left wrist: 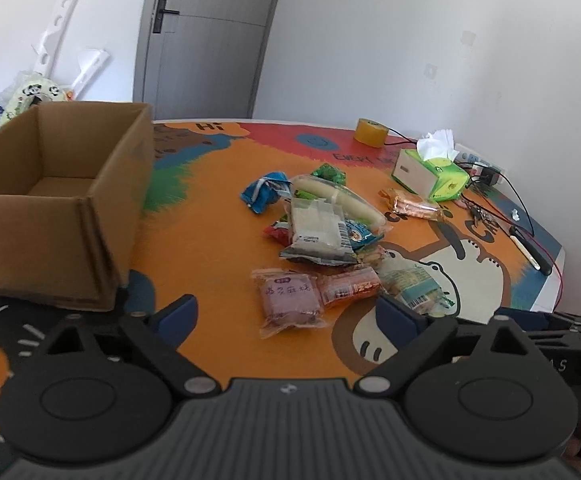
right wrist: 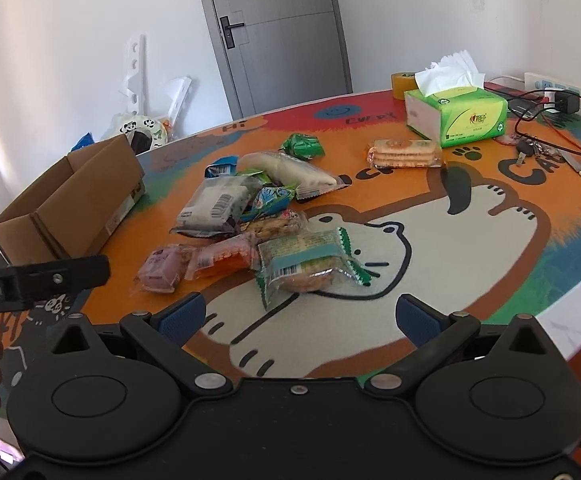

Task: Organize snacks
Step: 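Grasp the pink pastry pack with the left tool while the right tool grasps the green-labelled biscuit pack, then carry both packs over the cardboard box and open both tools to drop them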

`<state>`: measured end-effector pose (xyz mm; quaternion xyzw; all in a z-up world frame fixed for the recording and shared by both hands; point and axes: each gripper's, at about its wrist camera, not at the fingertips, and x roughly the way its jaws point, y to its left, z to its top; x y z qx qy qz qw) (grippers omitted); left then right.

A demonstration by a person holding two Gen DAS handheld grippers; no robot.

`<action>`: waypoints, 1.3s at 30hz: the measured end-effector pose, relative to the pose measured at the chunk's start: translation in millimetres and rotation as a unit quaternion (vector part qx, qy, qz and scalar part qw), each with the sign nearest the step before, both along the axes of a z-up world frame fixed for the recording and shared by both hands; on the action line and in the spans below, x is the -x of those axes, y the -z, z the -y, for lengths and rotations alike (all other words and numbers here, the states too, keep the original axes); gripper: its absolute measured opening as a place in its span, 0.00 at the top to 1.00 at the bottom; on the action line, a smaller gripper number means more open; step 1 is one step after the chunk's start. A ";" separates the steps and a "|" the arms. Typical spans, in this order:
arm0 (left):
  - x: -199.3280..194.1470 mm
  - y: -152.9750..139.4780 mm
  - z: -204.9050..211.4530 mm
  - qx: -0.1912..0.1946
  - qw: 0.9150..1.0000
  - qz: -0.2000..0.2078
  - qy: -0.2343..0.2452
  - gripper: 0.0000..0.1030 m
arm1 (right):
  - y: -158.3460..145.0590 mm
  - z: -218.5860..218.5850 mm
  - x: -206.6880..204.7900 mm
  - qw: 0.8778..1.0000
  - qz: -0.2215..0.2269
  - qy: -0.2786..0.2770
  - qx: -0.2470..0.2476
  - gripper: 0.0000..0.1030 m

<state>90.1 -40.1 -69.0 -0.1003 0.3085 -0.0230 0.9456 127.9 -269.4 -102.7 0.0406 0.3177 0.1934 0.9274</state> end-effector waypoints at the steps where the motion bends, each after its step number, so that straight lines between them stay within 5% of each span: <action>1: -3.6 2.0 -0.1 0.002 1.000 -0.001 0.000 0.11 | 0.8 -0.3 -3.4 1.000 0.001 0.000 0.000 0.00; 16: -47.0 30.2 2.5 0.010 0.999 -0.047 -0.005 0.42 | 22.0 -8.2 -45.8 1.000 -0.017 -0.005 0.007 0.07; 25: -47.8 32.3 5.1 -0.010 0.999 -0.038 -0.010 0.59 | 24.5 -16.9 -59.2 1.000 -0.004 -0.005 0.018 0.10; 32: -43.0 32.2 0.6 0.011 0.999 -0.032 -0.007 0.67 | 24.3 -19.7 -49.7 0.999 0.019 -0.024 0.032 0.48; 39: -30.9 26.5 -1.3 0.014 1.000 -0.018 -0.009 0.68 | 20.1 -11.9 -37.9 1.000 0.017 -0.019 0.001 0.52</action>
